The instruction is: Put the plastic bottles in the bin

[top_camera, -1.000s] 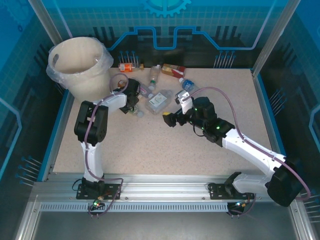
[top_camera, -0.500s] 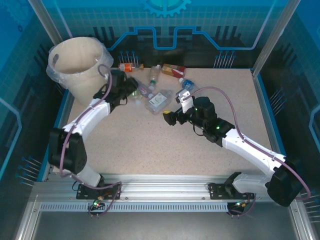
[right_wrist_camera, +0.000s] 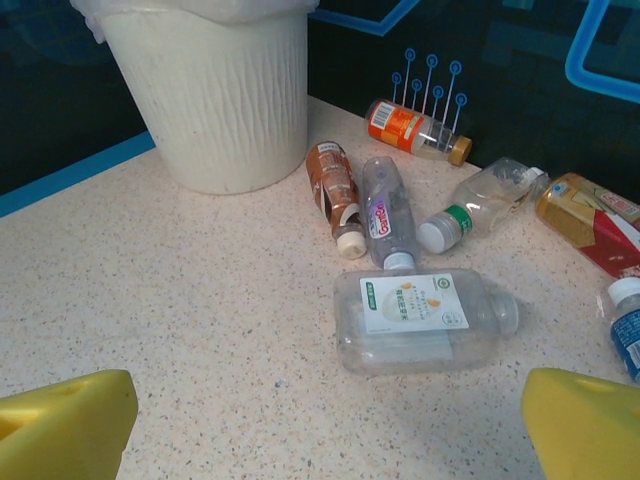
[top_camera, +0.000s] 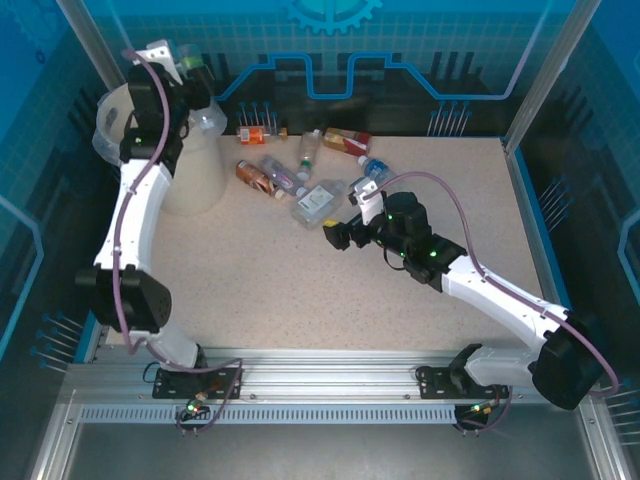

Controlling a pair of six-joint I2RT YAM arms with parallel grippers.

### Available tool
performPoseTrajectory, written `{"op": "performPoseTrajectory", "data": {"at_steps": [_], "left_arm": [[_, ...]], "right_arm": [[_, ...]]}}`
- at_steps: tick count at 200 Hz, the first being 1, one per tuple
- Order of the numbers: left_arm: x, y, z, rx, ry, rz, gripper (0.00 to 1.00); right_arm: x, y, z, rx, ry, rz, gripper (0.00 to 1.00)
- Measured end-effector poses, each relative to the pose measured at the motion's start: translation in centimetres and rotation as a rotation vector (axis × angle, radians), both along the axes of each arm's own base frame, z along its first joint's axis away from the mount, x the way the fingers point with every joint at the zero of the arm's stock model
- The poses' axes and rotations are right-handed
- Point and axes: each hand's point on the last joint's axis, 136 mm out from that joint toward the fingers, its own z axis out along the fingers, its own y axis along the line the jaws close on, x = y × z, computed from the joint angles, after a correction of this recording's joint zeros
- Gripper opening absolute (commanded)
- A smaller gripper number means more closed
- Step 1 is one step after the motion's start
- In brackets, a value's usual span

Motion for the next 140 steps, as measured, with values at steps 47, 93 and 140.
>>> {"op": "performPoseTrajectory", "data": {"at_steps": [47, 93, 140], "left_arm": [[5.7, 4.7, -4.0, 0.166, 0.104, 0.04, 0.58], [7.7, 10.0, -9.3, 0.225, 0.237, 0.103, 0.61], [7.2, 14.4, -12.3, 0.202, 0.318, 0.181, 0.74]], "right_arm": [[0.1, 0.1, 0.5, 0.007, -0.008, 0.001, 1.0], [0.0, 0.0, 0.4, 0.003, -0.004, 0.0, 1.0], [0.3, 0.1, 0.2, -0.001, 0.004, -0.008, 1.0]]}}
